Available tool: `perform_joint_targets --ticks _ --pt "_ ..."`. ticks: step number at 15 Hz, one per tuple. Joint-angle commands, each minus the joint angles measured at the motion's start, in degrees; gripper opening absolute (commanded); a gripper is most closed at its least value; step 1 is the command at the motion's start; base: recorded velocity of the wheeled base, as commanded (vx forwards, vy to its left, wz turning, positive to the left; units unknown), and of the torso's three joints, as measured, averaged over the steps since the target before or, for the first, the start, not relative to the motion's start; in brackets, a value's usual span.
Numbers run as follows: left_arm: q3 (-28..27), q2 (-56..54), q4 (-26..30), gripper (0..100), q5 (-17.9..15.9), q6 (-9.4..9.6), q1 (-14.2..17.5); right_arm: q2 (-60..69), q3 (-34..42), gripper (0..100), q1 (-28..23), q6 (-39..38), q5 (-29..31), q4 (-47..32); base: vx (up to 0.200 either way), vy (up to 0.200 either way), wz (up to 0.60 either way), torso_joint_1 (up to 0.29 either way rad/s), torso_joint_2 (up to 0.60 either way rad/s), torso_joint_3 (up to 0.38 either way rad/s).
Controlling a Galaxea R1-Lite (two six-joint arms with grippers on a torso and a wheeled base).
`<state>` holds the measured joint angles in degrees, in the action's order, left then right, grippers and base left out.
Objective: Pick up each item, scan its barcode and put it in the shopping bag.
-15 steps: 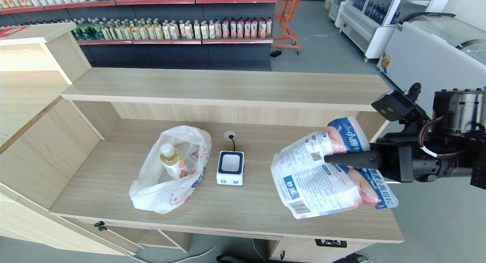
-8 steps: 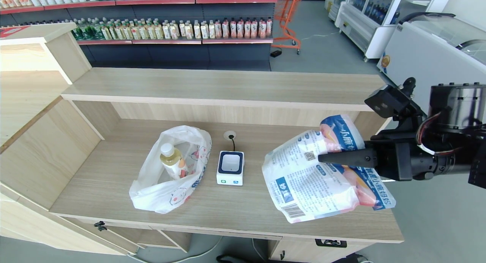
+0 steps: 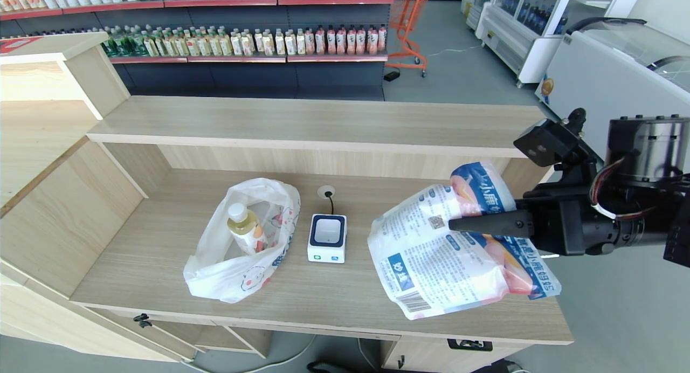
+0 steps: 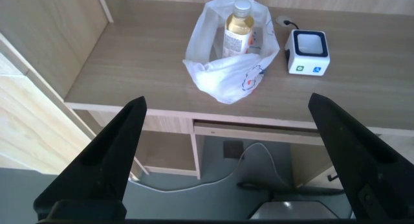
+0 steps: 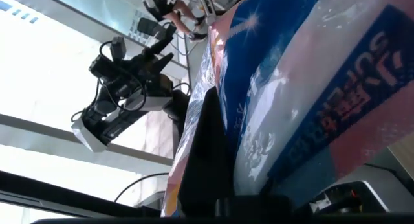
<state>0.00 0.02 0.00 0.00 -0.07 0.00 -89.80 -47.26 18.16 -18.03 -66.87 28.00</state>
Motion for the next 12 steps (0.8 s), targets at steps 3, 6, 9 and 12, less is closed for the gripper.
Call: perform_joint_targets --ticks 3,6,9,12 --pt "0.0 0.0 0.0 100 0.0 -0.01 0.0 0.1 0.0 0 0.2 0.0 0.0 0.0 0.0 0.0 0.0 0.0 0.0 0.0" --pt "0.0 0.1 0.0 100 0.0 -0.01 0.0 0.3 -0.1 0 0.2 0.0 0.0 0.0 0.0 0.0 0.0 0.0 0.0 0.0" --pt "0.0 0.0 0.0 100 0.0 -0.01 0.0 0.6 0.1 0 0.2 0.0 0.1 0.0 0.0 0.0 0.0 0.0 0.0 0.0" --pt "0.0 0.0 0.0 100 0.0 -0.01 0.0 1.1 0.2 0 0.1 0.0 0.1 0.0 0.0 0.0 0.0 0.0 0.0 0.0"
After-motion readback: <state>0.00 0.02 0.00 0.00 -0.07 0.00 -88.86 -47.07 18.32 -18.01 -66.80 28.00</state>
